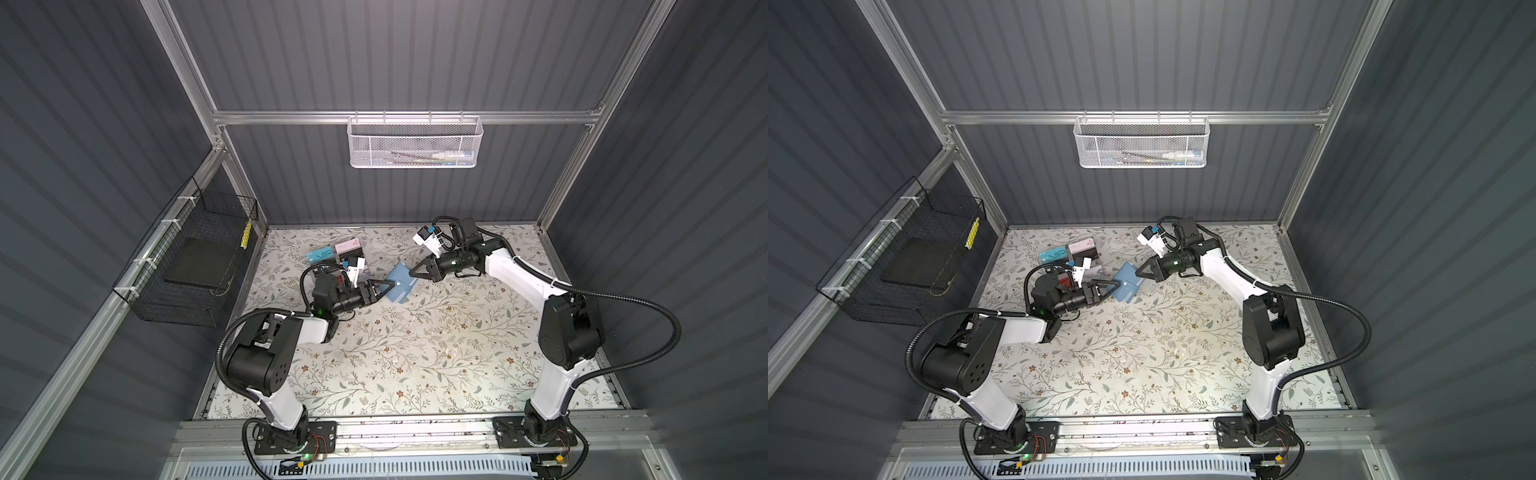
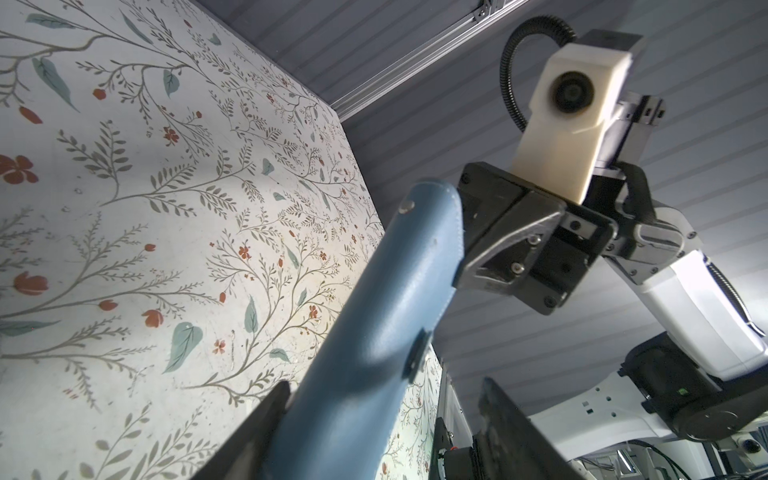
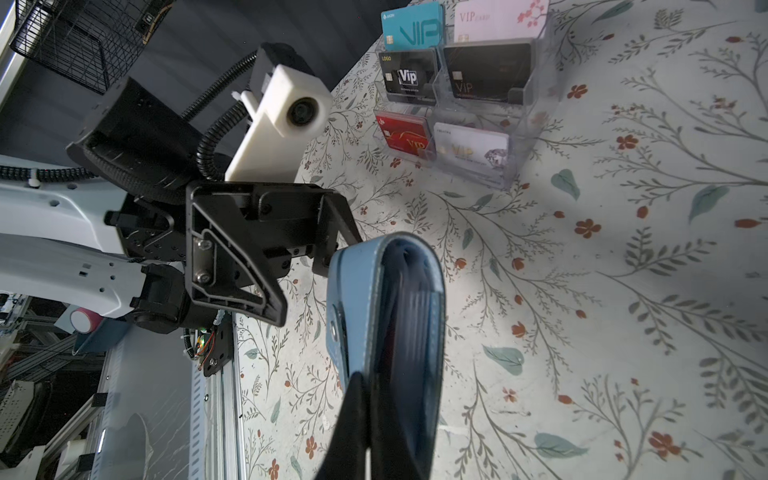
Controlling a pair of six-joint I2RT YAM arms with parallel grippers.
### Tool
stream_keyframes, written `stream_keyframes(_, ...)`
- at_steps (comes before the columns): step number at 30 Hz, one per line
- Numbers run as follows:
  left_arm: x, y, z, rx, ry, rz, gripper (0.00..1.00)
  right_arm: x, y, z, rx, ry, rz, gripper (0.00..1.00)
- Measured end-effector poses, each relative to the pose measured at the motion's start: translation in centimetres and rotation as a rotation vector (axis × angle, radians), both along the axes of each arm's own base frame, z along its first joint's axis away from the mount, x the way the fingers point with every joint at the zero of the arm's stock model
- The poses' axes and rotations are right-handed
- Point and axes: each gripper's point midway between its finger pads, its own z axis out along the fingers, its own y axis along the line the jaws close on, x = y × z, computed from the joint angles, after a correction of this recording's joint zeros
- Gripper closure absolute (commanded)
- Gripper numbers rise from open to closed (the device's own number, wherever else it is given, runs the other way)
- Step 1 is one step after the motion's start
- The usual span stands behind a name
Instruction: Take the credit cards out of the card holder
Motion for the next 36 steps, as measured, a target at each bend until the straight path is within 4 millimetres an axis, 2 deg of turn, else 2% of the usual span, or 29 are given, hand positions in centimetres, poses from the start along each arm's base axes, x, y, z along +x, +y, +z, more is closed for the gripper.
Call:
stream_keyframes(3, -0.2, 0.0, 0.1, 0.003, -0.009, -0.001, 0.42, 0.4, 0.1, -0.1, -0.004, -0.001, 0.007, 1.0)
stream_keyframes(8, -0.3, 0.0, 0.4, 0.003, -0.022, -0.004, 0.46, 0.5, 0.2, 0.1, -0.008, -0.004, 0.019, 1.0)
stream_keyframes(10, -0.4, 0.0, 0.6, 0.002, -0.029, -0.006, 0.51, 0.6, 0.3, 0.4, -0.006, -0.01, 0.027, 1.0)
stream_keyframes(13, -0.7, -0.3, 1.1, -0.003, -0.05, -0.014, 0.53, 0.7, 0.6, 0.5, -0.001, -0.01, 0.041, 1.0)
stream_keyframes(20, -1.1, -0.6, 1.7, -0.002, -0.079, -0.025, 0.67, 0.9, 1.0, 0.1, -0.007, 0.004, 0.062, 1.0)
stream_keyframes(25, -1.3, -0.5, 2.5, 0.008, -0.113, -0.023, 0.72, 0.9, 1.0, 0.4, -0.008, -0.008, 0.068, 1.0)
stream_keyframes(29, -1.5, -0.3, 2.5, 0.027, -0.121, -0.009, 0.76, 0.9, 1.1, 0.5, -0.008, -0.013, 0.071, 1.0)
stream_keyframes(32, -1.5, 0.0, 2.2, 0.049, -0.113, 0.009, 0.85, 0.8, 1.2, 0.6, -0.01, -0.016, 0.073, 1.0)
stream_keyframes(34, -1.4, 0.1, 1.9, 0.062, -0.111, 0.021, 0.92, 0.9, 1.2, 0.6, -0.014, -0.018, 0.071, 0.95)
stream_keyframes(36, -1.3, 0.1, 1.8, 0.074, -0.114, 0.03, 1.0, 0.9, 1.3, 0.5, -0.02, -0.014, 0.061, 0.84)
